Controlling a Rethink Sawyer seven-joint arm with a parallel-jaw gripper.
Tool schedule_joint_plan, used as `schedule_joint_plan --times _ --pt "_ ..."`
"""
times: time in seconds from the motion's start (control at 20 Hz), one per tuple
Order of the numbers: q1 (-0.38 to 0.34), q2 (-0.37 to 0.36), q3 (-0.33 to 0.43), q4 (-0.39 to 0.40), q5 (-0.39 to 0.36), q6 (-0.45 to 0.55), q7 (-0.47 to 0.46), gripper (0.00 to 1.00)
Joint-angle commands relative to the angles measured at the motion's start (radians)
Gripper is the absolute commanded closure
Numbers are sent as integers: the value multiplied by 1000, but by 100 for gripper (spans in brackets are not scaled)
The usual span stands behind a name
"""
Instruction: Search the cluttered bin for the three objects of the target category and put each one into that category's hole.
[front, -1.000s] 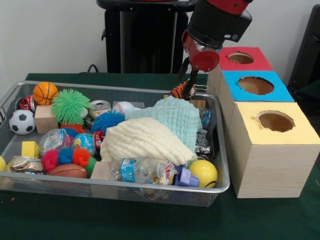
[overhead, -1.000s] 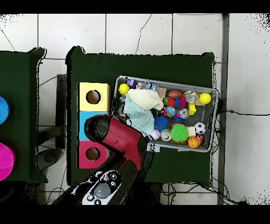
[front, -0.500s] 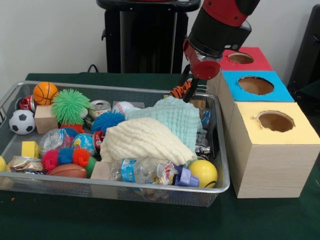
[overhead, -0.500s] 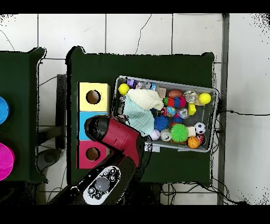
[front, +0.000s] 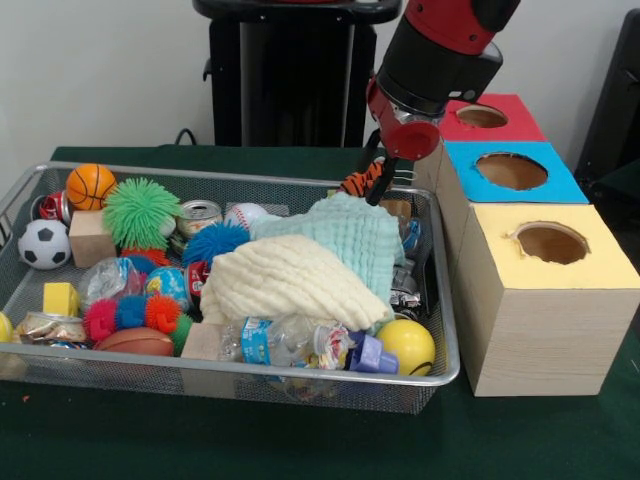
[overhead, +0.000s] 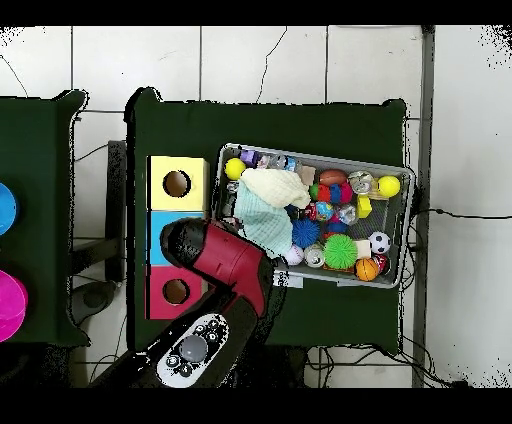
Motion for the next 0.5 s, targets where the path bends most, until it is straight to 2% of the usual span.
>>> schedule_joint_plan --times 0.05,0.5 --pt "-1 24 131 -6 -14 50 138 0" --pt "31 27 152 35 19 26 185 0"
